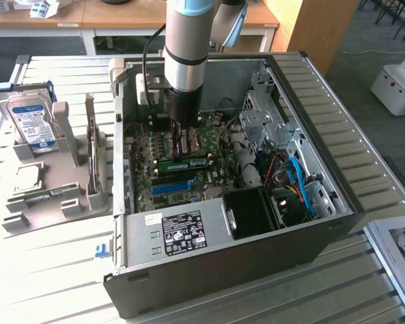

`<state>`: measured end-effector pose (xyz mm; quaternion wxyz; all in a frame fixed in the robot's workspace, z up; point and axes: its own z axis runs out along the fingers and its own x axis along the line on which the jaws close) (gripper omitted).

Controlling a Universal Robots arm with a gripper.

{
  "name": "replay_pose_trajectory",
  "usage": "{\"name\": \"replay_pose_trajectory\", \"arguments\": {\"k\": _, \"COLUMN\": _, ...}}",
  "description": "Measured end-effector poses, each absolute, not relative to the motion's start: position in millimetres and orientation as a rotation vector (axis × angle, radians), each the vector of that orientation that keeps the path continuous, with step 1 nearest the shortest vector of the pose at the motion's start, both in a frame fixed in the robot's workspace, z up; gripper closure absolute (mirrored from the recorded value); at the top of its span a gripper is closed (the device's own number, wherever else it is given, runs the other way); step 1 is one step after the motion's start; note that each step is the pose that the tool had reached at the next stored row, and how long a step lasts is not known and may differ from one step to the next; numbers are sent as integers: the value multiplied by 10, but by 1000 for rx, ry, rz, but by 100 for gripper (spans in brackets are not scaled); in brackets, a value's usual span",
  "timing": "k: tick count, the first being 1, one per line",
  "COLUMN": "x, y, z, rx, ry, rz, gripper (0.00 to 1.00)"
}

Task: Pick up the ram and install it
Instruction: 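Press down the ram until it locks into place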

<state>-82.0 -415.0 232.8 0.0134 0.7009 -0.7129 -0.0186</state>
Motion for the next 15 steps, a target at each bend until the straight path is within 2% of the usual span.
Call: {"name": "replay_pose_trajectory", "arguments": {"k": 15, "x": -824, "y": -4131, "z": 2323, "rx": 2183, "ry": -2221, "rz": -58, "gripper": 90}}
